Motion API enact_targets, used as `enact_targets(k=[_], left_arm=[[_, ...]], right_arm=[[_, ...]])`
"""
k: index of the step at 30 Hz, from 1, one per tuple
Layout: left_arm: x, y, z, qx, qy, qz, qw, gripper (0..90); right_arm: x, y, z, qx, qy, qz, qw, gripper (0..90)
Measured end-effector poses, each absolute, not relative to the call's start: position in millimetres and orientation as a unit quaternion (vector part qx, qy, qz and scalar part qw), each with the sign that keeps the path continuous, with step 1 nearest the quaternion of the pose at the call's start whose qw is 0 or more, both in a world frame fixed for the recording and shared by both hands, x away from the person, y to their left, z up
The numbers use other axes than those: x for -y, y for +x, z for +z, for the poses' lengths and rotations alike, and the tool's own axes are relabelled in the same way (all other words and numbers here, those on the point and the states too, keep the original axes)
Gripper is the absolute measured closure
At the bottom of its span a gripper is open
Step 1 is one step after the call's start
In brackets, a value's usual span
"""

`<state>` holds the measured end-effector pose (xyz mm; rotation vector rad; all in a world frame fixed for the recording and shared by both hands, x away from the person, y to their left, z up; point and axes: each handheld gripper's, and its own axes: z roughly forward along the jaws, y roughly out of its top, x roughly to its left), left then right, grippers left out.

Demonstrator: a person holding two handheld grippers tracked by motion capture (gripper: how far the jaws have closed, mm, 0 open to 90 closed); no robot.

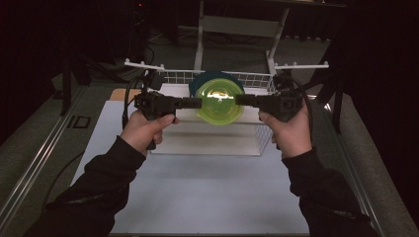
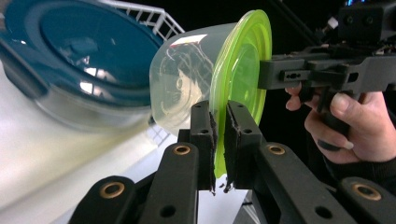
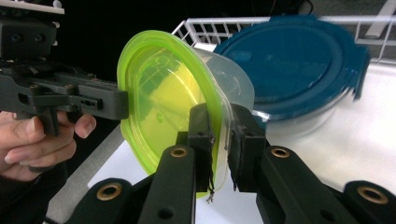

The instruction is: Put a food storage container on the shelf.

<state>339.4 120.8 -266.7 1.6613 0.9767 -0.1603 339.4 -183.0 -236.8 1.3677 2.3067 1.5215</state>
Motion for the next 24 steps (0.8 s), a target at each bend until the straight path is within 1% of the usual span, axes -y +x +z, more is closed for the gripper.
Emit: enact_targets(k=[4,11,13,20,21,23,24], left_arm=[[-118.8,351.9,-260.4,-0.425,0.702,-0.062,0.568,82.6],[-116.9,373.8,-263.8,-0.449,0.692,-0.078,0.56,82.3],[-115.8,378.8,-265.5,-0.454,0.691,-0.078,0.558,82.2],[-117.0,388.1,-268.0,-0.465,0.677,-0.087,0.564,81.5],[-116.6,388.9,-267.9,-0.465,0.675,-0.084,0.566,81.2],[-115.6,390.9,-268.2,-0.469,0.671,-0.081,0.569,78.8],[-114.7,391.8,-268.3,-0.469,0.672,-0.076,0.568,76.8]], right_arm=[[180.7,352.3,-227.9,-0.746,0.449,0.49,0.042,80.5],[177.4,373.8,-223.8,-0.746,0.467,0.472,0.045,80.4],[177.6,380.4,-225.5,-0.744,0.475,0.468,0.036,80.4],[177.2,393.2,-226.3,-0.745,0.481,0.462,0.028,79.9],[177.5,395.4,-226.1,-0.744,0.482,0.462,0.022,79.2],[177.0,398.4,-225.5,-0.745,0.483,0.46,0.025,77.8],[176.7,399.9,-226.2,-0.742,0.485,0.463,0.019,75.1]])
